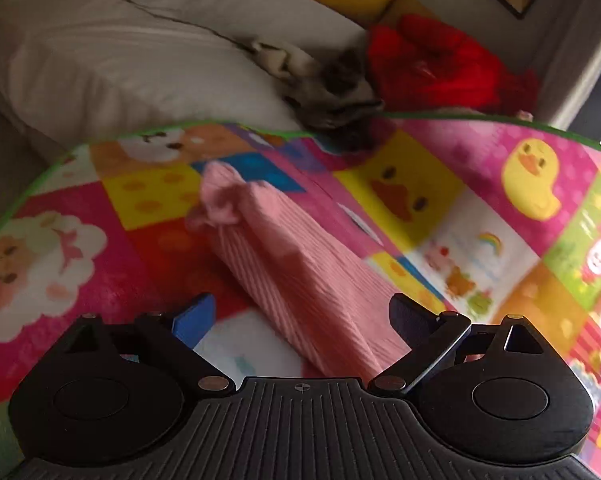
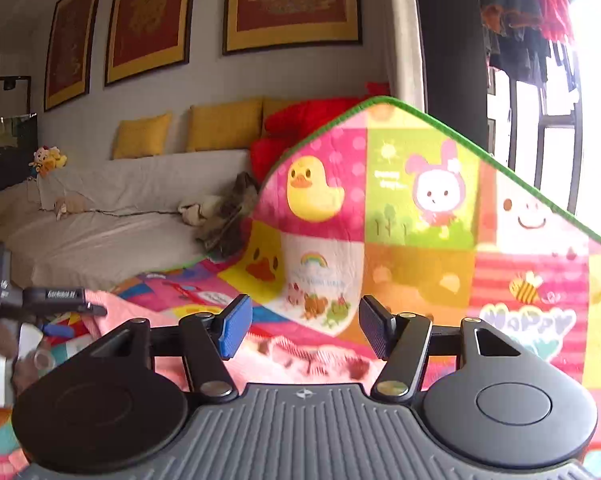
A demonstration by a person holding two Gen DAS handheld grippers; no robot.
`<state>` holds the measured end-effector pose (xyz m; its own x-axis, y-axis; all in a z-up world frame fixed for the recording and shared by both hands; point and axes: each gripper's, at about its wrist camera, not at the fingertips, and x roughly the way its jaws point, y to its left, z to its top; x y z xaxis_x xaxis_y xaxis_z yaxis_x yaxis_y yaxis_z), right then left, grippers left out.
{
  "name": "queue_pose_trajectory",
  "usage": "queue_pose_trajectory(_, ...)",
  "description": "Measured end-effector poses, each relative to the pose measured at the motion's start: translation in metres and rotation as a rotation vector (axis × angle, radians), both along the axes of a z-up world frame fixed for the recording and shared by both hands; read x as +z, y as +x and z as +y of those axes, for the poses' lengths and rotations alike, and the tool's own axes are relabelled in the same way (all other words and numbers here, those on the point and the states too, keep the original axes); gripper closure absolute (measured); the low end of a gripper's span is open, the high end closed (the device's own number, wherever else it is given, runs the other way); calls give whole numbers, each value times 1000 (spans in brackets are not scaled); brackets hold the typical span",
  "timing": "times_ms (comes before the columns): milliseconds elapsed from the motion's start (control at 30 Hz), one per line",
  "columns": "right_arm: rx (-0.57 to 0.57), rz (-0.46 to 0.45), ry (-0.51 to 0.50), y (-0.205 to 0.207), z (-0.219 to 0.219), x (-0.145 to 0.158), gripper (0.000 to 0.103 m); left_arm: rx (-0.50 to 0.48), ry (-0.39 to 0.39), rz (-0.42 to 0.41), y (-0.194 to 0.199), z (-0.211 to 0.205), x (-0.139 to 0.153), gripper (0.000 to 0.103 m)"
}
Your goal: Fold clothes
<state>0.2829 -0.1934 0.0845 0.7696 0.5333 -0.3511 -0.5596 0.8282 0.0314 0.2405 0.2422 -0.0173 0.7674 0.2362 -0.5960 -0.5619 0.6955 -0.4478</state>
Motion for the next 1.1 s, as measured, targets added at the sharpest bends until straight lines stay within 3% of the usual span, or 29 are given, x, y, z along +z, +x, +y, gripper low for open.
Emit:
queue_pose_trajectory(100, -44, 30, -12, -12, -31, -17, 39, 31, 20, 21, 21, 14, -3, 14)
queue_pose_trajectory(167, -83, 53, -8, -18, -52, -27, 39, 29, 32, 53, 34, 19, -5, 58)
queue_pose_trajectory(200, -103, 65, -3, -21, -62, -31, 39, 19, 65, 65, 39, 17, -4, 68)
queue_pose_trajectory(233, -119, 72, 3, -21, -71, -33, 39, -5, 113, 65, 42, 10, -1, 90)
queue_pose_trajectory(267, -132, 74, 7, -21, -77, -35, 39, -40, 168, 59, 43, 1, 5, 93)
queue_pose_trajectory(333, -157, 77, 16, -21, -90, -38, 39, -113, 273, 6, 43, -25, 24, 94)
queue_pose_trajectory(400, -179, 80, 28, -19, -101, -39, 39, -198, 329, -80, 42, -57, 49, 94)
queue_pose_trajectory(533, -176, 77, 79, -11, -100, -37, 39, -438, 355, -258, 41, -138, 98, 94)
queue_pose_trajectory(600, -165, 72, 100, -9, -96, -35, 39, -572, 343, -300, 46, -177, 106, 93)
queue_pose_trajectory(633, -158, 71, 99, -8, -93, -35, 39, -655, 305, -301, 51, -194, 106, 86)
queue_pose_trajectory(667, -154, 74, 96, -6, -90, -34, 39, -738, 266, -303, 57, -212, 105, 63)
queue_pose_trajectory(733, -153, 89, 96, -3, -87, -33, 38, -841, 190, -300, 61, -231, 102, 39)
queue_pose_trajectory(800, -149, 105, 104, -1, -87, -32, 38, -854, 179, -307, 56, -234, 101, 32)
queue_pose_trajectory(867, -143, 128, 109, 4, -85, -32, 37, -857, 176, -314, 52, -233, 100, 20)
queue_pose_trajectory(967, -129, 198, 127, 20, -72, -38, 37, -804, 206, -303, 49, -209, 97, 15)
queue_pose_trajectory(1100, -103, 315, 150, 50, -41, -59, 37, -741, 200, -229, 42, -175, 80, 13)
